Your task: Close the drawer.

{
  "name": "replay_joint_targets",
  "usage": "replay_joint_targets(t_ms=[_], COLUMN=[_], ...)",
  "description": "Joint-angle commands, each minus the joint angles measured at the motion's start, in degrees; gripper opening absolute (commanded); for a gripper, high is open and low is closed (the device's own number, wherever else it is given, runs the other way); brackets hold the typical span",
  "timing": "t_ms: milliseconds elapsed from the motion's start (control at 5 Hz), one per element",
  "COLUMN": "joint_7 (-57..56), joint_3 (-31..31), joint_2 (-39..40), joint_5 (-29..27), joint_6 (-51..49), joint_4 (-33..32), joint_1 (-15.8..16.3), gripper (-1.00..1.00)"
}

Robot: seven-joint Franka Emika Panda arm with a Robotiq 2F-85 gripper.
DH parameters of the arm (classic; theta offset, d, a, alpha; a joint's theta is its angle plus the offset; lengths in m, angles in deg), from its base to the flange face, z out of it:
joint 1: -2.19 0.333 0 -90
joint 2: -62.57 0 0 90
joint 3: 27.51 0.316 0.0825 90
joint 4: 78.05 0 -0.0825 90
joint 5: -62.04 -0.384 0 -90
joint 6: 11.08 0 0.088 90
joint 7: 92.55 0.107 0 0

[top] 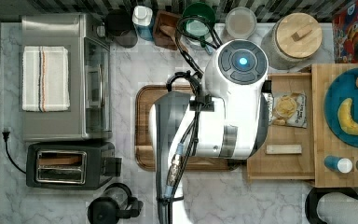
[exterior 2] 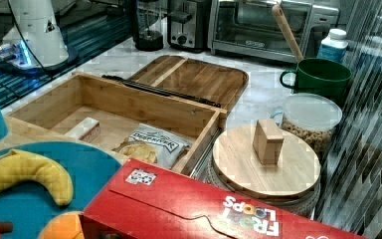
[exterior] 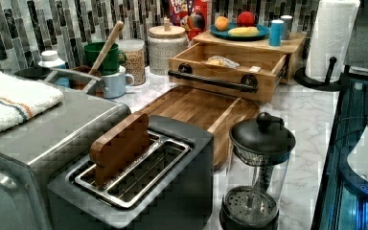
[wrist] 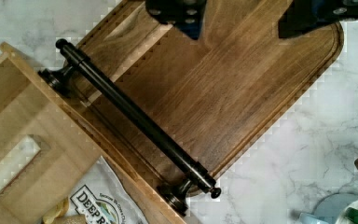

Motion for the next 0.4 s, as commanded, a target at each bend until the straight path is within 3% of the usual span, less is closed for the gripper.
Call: replay_joint_targets(t_ms=[200, 400], joint_7=[-0.7, -0.7], joint_3=[0.4, 0.6], joint_2=[0.0, 0.0], joint_5=[0.0, 0.0], joint_6=[0.1, 0.1], joint_4=[0.0, 0.0], joint_1=[-0.5, -0.6], gripper=[-1.00, -1.00])
